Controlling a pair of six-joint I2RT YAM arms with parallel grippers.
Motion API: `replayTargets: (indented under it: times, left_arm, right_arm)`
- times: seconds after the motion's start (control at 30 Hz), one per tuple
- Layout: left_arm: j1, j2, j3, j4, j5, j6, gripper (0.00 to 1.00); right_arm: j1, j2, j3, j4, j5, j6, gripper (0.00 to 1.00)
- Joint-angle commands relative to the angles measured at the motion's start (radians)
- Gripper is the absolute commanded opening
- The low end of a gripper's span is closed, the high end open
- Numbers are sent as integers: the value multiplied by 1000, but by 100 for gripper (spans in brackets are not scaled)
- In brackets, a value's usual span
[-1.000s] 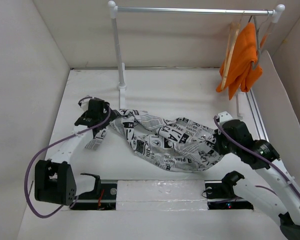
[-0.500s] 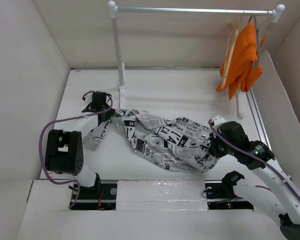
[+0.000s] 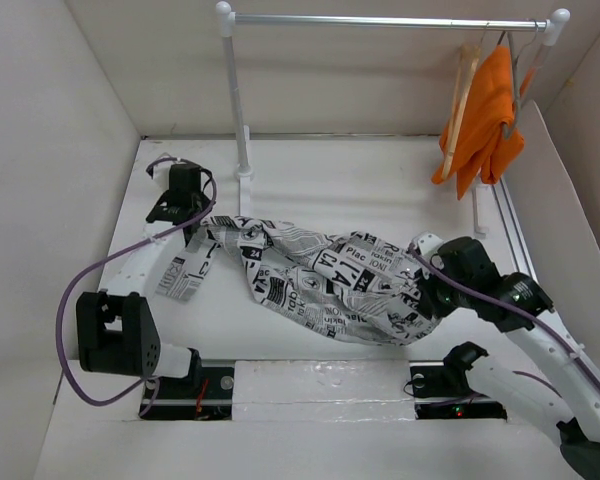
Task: Place the trousers on the hanger
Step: Flatten out the trousers at the center of the board.
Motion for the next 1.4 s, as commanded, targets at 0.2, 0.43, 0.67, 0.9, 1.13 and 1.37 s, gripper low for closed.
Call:
replayTargets:
  times: [0.2, 0.43, 0.67, 0.9, 1.13, 1.37]
  left_arm:
    - [15, 196, 222, -73, -103, 171, 0]
    - [78, 155, 109, -88, 34, 88, 67]
    - [172, 59, -62, 50, 190, 0, 90]
    - [230, 113, -83, 133, 242, -92, 92]
    - [230, 260, -38, 133, 319, -128, 85]
    - [230, 310, -67, 198, 339, -177, 73]
  right_arm:
    - [153, 121, 0, -149, -416, -234, 0]
    - [134, 46, 100, -121, -172, -119, 80]
    - [-249, 155, -93, 425, -2, 64, 84]
    - [-621, 302, -258, 791, -85, 77, 86]
    - [-663, 553, -304, 1013, -218, 96, 76]
    - [-710, 525, -398, 1057, -321, 120, 48]
